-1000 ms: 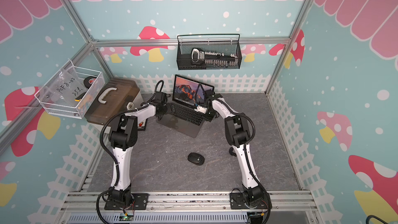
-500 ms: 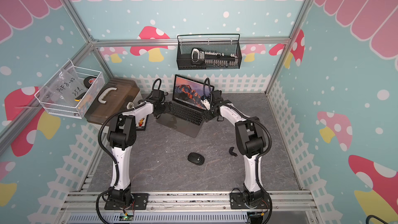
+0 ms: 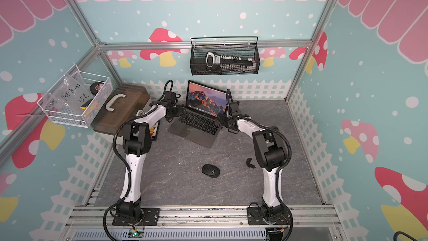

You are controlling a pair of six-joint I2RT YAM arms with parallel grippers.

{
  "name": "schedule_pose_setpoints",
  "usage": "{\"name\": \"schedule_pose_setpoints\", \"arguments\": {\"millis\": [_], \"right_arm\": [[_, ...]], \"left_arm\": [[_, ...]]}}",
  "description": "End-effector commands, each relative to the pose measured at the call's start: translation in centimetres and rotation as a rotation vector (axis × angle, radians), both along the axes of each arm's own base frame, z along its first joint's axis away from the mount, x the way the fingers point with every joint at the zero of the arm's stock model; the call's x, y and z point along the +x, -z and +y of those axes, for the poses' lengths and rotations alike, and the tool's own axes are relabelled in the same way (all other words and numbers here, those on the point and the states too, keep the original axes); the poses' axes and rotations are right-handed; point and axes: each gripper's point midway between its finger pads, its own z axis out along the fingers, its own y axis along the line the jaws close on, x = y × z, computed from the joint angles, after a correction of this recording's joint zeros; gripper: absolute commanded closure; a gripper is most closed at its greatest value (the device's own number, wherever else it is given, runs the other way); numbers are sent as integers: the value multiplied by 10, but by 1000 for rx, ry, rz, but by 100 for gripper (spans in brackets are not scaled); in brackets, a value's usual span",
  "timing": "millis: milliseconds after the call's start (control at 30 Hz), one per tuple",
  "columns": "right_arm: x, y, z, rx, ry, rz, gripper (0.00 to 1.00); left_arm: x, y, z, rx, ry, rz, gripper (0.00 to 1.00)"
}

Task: Insert the wireless mouse receiver into the laptop
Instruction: Insert the USB plug into the USB port, then adjust the laptop at the center of the board.

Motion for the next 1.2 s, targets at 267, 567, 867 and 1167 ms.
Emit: {"name": "schedule_pose_setpoints", "arguments": {"millis": [267, 567, 867, 1167], "right_arm": [[7, 26, 41, 131, 8, 69, 6], [7, 18, 53, 152, 3, 61, 6], [8, 19, 54, 242, 68, 71, 5], [3, 16, -35, 17, 110, 57, 5]], "left_arm": [[-38, 32, -1, -3, -5, 180, 1], [-67, 35, -23, -12, 52, 229, 1], [-94, 37, -37, -55, 30, 227, 0], [-133, 20, -36, -117, -9, 192, 1]]}}
